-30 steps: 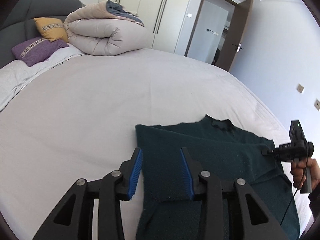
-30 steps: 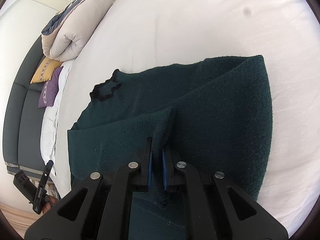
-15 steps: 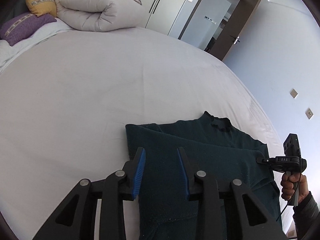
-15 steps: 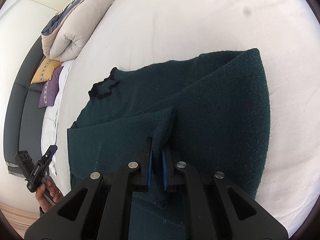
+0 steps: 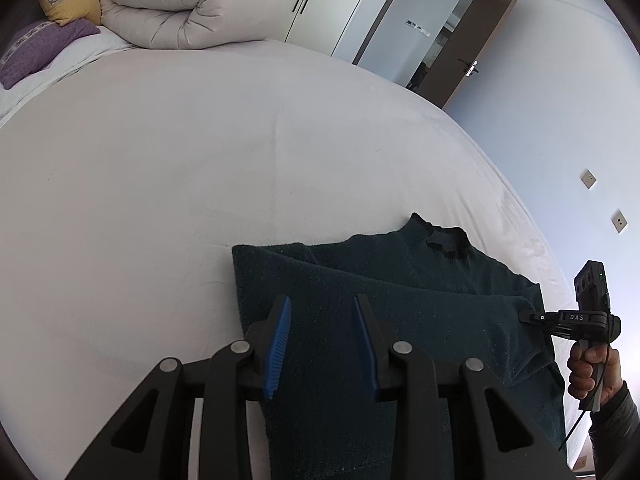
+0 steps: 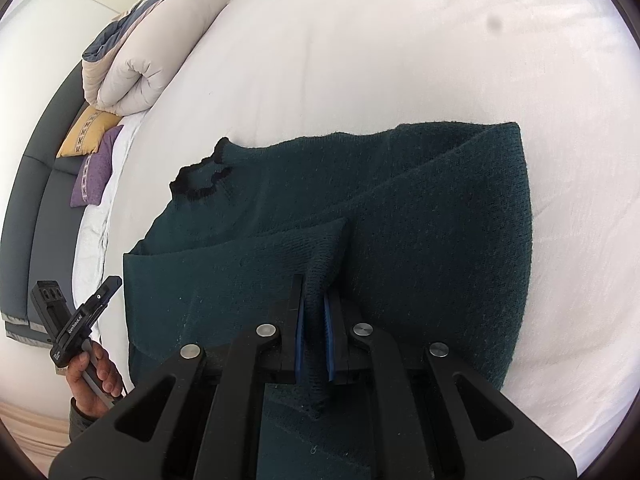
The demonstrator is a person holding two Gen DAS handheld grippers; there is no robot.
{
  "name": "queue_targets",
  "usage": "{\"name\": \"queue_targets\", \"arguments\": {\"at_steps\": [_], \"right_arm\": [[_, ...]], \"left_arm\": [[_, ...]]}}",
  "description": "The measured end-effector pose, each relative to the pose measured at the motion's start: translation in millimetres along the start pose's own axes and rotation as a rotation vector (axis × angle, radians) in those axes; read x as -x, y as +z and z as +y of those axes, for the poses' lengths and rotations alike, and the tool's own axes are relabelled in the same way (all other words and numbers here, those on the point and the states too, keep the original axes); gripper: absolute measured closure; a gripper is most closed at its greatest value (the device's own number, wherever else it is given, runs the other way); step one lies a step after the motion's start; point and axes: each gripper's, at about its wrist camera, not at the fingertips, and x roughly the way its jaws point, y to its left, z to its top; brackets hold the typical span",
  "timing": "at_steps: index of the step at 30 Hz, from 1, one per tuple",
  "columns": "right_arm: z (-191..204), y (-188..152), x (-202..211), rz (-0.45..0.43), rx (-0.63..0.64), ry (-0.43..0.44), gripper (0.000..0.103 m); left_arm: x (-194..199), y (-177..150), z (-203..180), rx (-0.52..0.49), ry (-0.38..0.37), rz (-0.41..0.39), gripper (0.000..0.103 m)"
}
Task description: Fold small clothes
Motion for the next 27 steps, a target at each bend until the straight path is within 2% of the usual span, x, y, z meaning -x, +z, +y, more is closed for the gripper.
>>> {"name": "queue_targets", "arguments": {"at_steps": [2,4,6,8,11,17,20,22,23,25,27], "right_arm": [[-1.3,-0.4,-4.1,0.005,-0.001,-0.002,0.096],[-6.5,-0.8,-7.3,0.008,-0.015,0.022,0.096],[-13.1,-1.2,-7.5,0.002,-0.040,0.064,0.096],[-17.4,-1.8,-7.7,-0.001,-0.048,0.091,0.096],[-18.5,-2.2,-8.3,-0.007,-0.047,0.104,0.096],[-25.6,-5.1,-10.4,-0.027,-0.101,0.153,0.096],[-26.8,-8.2,-10.3,-0.040,-0.109,0.170,0.095],[-28.1,-9.7,-10.2,-0.051,-0.120,0.182,0.095],[-28.7,-10.1,-10.2,-0.056,-0.121,0.187,0.095],[-29.6,-11.5,-10.3,-0.068,-0.121,0.199,0.095],[-30.4,-12.7,-9.5,-0.081,-0.116,0.211,0.095]], "left_arm": [[-7.1,1.3,-6.2,-0.020,-0.011,0.018,0.081],[-19.8,0.8,-11.3,-0.036,-0.024,0.047,0.081],[-41.1,-3.6,-6.7,-0.033,-0.005,0.104,0.081],[-51.2,-8.8,5.6,-0.015,-0.011,0.105,0.094],[-45.6,-14.9,21.0,0.060,-0.082,0.102,0.095],[-20.0,-43.9,35.5,0.120,-0.190,0.130,0.096],[-7.0,-59.0,34.7,0.117,-0.212,0.133,0.097],[-1.2,-64.4,31.4,0.108,-0.220,0.124,0.092],[1.0,-65.7,29.6,0.107,-0.230,0.117,0.083],[3.4,-63.3,24.3,0.098,-0.234,0.108,0.074],[6.5,-52.7,18.3,0.075,-0.228,0.076,0.059]]}}
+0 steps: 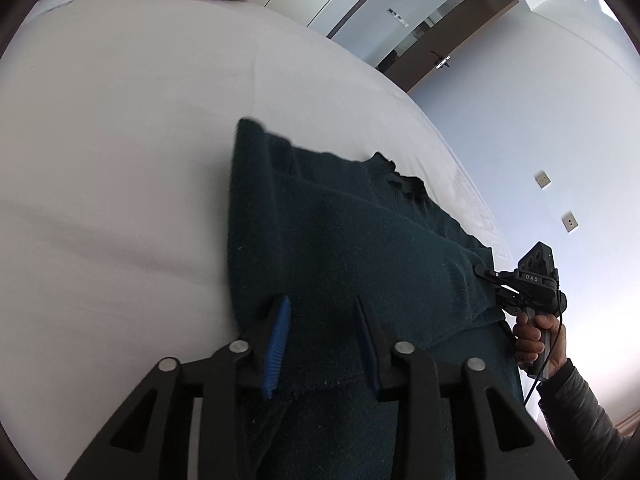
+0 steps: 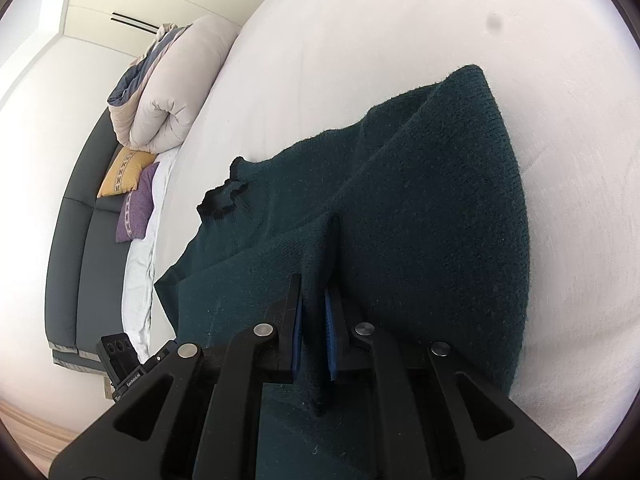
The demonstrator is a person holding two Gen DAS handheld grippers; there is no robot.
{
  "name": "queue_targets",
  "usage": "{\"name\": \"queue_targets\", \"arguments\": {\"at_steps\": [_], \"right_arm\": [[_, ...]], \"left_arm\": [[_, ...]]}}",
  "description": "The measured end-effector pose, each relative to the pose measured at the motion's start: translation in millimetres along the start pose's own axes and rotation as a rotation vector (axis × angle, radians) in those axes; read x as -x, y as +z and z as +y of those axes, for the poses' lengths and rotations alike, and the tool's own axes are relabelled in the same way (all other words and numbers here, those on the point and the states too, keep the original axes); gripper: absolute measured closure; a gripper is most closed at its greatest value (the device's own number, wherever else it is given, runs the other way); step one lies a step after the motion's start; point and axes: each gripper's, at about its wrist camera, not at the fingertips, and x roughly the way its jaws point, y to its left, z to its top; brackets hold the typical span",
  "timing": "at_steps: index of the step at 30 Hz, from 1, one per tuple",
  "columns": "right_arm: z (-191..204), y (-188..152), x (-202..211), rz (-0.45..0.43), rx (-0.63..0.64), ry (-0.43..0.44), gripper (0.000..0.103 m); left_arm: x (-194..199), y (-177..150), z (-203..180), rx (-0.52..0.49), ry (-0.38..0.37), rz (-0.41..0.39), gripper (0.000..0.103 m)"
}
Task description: Fold small clothes
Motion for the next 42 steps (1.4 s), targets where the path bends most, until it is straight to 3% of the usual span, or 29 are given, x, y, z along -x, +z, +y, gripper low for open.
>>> {"name": "queue_targets", "arguments": {"at_steps": [2,5,8,14,17,20,22,25,30,36,42], "right_arm": [[-0.4,-0.6,-0.5,-0.005,0.010,0.010,0.095],[-1.6,-0.6,-1.1,-0.013,0.010,0.029,0.095],[-5.1,1.1,0.2,-0.019,-0.005,0.067,0.095],[-9.8,-0.5,8.7,-0.041,-0.036,0.099,0.093],[-11.8,-11.0,28.3,-0.079,-0.042,0.095,0.083],[-21.5,-26.9,60.6,-0.121,-0.086,0.076,0.052],[-23.6,-43.1,88.1,-0.167,-0.098,0.056,0.048],[-27.3,-74.2,128.4,-0.210,-0.089,0.019,0.047],[-36.9,-147.8,168.5,-0.171,-0.054,-0.072,0.047],[-59.5,-233.8,192.5,-0.111,-0.045,-0.093,0.047],[-53.5,-279.9,207.3,-0.085,0.016,-0.092,0.047]], "left_arm": [[-3.2,19.3,-0.6,-0.012,0.029,-0.042,0.041],[-27.0,48.4,17.1,0.026,0.056,-0.005,0.040],[-39.0,56.0,22.6,0.025,0.057,0.001,0.041],[-15.1,13.3,-1.2,-0.073,0.079,-0.007,0.038],[7.2,-22.4,-7.9,-0.100,0.122,0.016,0.031],[37.1,-62.0,-13.7,-0.107,0.132,0.025,0.030],[61.6,-85.0,-16.5,-0.088,0.140,0.014,0.027],[95.3,-119.4,-13.7,0.015,0.112,-0.011,0.022],[120.3,-173.1,-18.2,0.094,0.091,0.030,0.021],[136.3,-204.1,-24.1,0.164,0.084,0.048,0.021],[142.5,-227.8,-31.1,0.168,0.071,0.105,0.020]]}}
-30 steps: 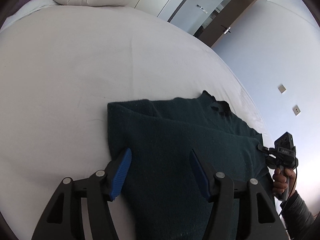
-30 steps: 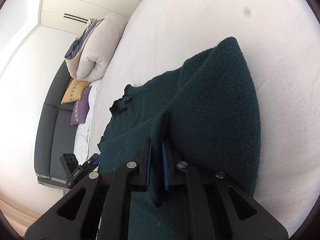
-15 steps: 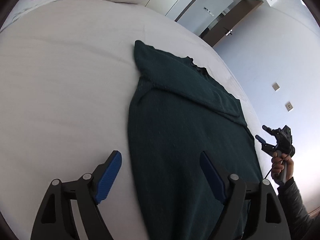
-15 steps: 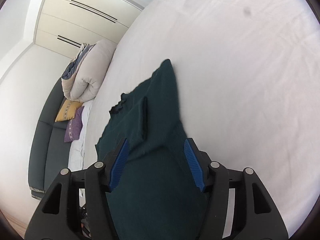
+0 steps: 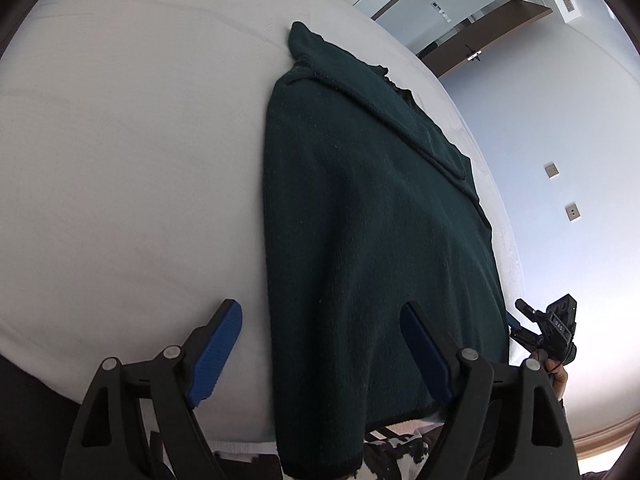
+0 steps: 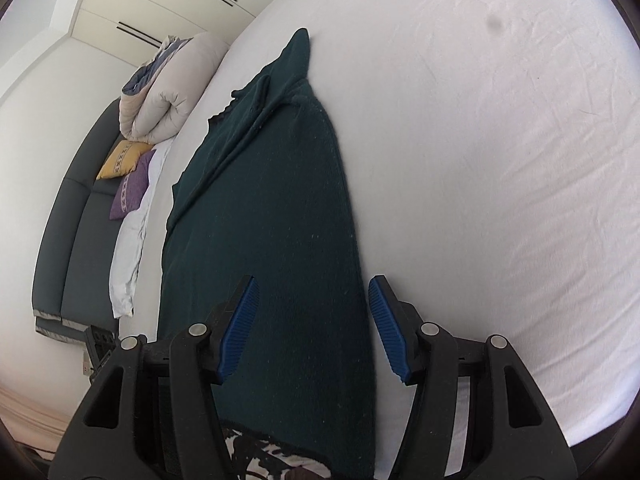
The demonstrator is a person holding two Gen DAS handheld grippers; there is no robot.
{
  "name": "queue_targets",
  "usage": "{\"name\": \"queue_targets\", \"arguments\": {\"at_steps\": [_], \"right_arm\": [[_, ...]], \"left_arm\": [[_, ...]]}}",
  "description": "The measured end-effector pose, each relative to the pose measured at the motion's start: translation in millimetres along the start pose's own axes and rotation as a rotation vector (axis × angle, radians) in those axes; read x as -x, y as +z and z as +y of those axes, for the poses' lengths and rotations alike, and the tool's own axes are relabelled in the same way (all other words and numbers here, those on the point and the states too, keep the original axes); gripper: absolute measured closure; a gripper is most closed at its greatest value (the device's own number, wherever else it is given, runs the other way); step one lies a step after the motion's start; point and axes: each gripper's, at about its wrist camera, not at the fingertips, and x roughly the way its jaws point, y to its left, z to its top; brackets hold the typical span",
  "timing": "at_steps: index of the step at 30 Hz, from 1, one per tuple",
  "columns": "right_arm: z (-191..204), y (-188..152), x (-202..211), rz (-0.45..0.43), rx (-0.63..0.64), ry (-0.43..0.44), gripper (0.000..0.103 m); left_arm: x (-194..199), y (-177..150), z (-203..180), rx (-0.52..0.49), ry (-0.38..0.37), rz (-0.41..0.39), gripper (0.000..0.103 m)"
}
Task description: Fold small clothes
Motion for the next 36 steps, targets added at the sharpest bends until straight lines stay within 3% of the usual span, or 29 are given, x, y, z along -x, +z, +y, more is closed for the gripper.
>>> {"name": "queue_targets", "arguments": {"at_steps": [6,9,15,17,20,21,27,29,31,33,36], "right_arm": [[5.0,-16.5,10.8,0.025,0.017,0.021,0.047],[0.8,-18.2,15.5,0.026,-0.006,0.039,0.046],[-6.3,-25.7,24.8,0.031,-0.047,0.094,0.046],[-9.2,-27.4,25.5,0.033,-0.057,0.098,0.046],[-9.1,-27.8,23.9,0.038,-0.062,0.091,0.046],[-7.5,-27.9,23.7,0.039,-0.057,0.092,0.046],[1.2,-26.1,20.6,0.052,-0.039,0.096,0.046],[2.2,-25.8,20.9,0.052,-0.037,0.099,0.046],[2.5,-26.1,20.9,0.051,-0.036,0.099,0.047],[2.6,-23.9,18.0,0.051,-0.038,0.100,0.047],[2.1,-24.0,20.2,0.045,-0.044,0.107,0.047]], "left_arm": [[0.1,-9.9,-1.9,-0.022,0.010,0.067,0.020],[3.1,-11.8,3.7,0.009,-0.019,0.086,0.020],[14.4,-22.4,38.9,0.207,-0.192,0.061,0.020],[16.1,-26.0,50.1,0.273,-0.228,0.046,0.028],[16.6,-28.5,57.3,0.315,-0.194,0.045,0.046],[17.2,-29.3,58.1,0.322,-0.187,0.043,0.047],[11.5,-34.6,50.4,0.334,-0.159,0.067,0.045],[10.1,-34.3,45.9,0.336,-0.170,0.062,0.030],[6.6,-31.8,35.9,0.310,-0.131,0.060,0.026],[1.8,-28.5,21.2,0.241,-0.049,0.066,0.027],[0.1,-24.9,27.1,0.283,-0.079,0.056,0.036]]}}
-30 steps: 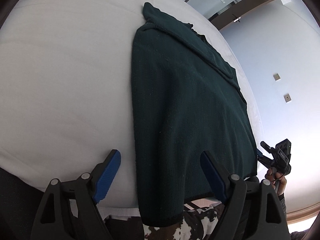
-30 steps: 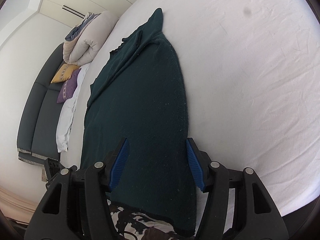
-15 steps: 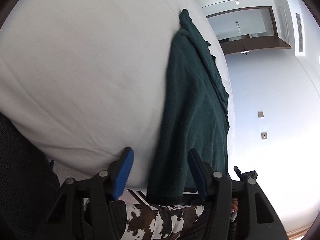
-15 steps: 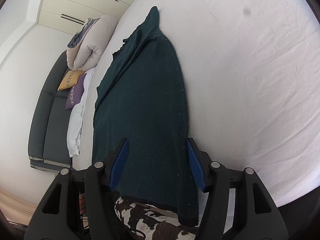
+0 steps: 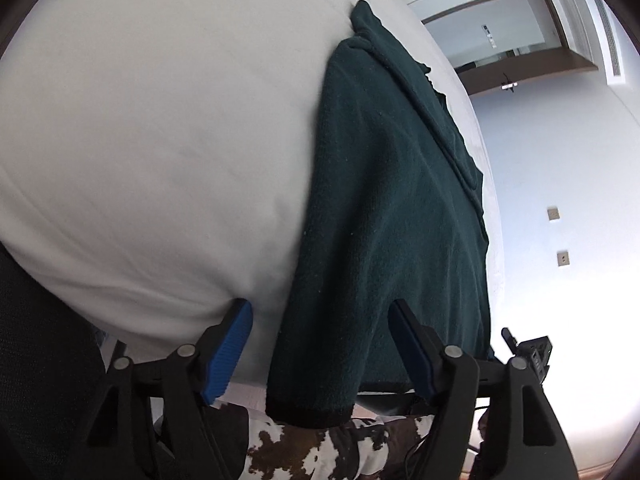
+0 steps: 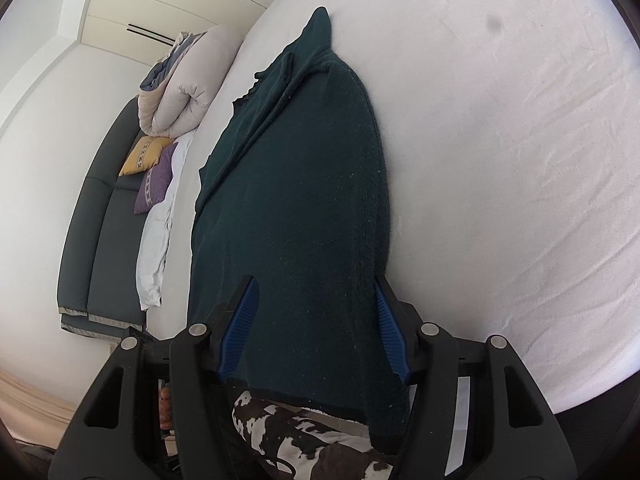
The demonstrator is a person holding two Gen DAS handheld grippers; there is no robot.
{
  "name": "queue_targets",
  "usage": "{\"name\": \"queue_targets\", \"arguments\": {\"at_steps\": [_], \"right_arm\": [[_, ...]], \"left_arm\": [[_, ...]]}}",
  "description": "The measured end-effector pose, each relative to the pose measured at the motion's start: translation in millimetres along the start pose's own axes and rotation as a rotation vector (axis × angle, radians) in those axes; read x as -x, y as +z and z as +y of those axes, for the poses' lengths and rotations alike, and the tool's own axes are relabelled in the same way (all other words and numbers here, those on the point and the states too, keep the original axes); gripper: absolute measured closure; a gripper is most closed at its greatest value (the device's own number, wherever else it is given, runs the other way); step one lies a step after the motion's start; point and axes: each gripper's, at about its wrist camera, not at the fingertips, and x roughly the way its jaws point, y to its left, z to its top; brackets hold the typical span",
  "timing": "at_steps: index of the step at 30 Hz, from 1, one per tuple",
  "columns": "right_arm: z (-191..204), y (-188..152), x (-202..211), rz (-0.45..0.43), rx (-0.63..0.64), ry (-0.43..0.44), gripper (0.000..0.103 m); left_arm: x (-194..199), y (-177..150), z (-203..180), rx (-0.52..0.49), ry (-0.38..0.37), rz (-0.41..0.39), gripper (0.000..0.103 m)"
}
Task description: Fold small clothes
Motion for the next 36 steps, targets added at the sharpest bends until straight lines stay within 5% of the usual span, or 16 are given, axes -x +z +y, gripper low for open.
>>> {"name": "queue_targets", "arguments": {"at_steps": [2,5,15,16,20,24,27,30,32,36], "right_arm": [[-1.0,-0.5,1.2,-0.002,-0.003,0.009,0.047],[-4.8,-1.4,2.2,-0.004,-0.013,0.014,0.047],[-0.1,-0.4,4.5,-0.011,0.001,0.007,0.047],[-0.3,-0.3,4.9,-0.012,0.001,0.005,0.047],[-1.8,-0.1,5.5,-0.012,0.001,0.003,0.047],[-3.2,-0.5,4.5,-0.007,0.004,-0.003,0.047],[-2.8,-1.4,6.3,-0.009,0.013,-0.019,0.047],[-3.6,-2.6,11.0,-0.003,0.020,-0.056,0.047],[-5.7,-3.2,16.3,-0.011,0.028,-0.071,0.047],[-11.3,-5.8,20.8,-0.003,0.030,-0.077,0.047]], "left_arm": [[3.0,4.7,15.1,0.064,-0.081,0.014,0.065],[-0.4,5.2,31.0,0.112,-0.137,0.036,0.085],[19.3,10.1,24.8,0.080,-0.135,-0.004,0.094],[27.5,12.2,25.0,0.075,-0.125,-0.024,0.101],[57.9,23.5,21.0,0.025,-0.093,-0.088,0.101],[49.3,23.4,21.6,0.013,-0.052,-0.072,0.101],[38.0,19.5,33.8,0.057,0.004,-0.067,0.098],[36.4,13.4,39.3,0.083,-0.048,-0.065,0.062],[37.1,9.3,31.3,0.052,-0.063,-0.068,0.028],[27.2,2.9,12.1,-0.049,0.019,-0.044,0.028]]}}
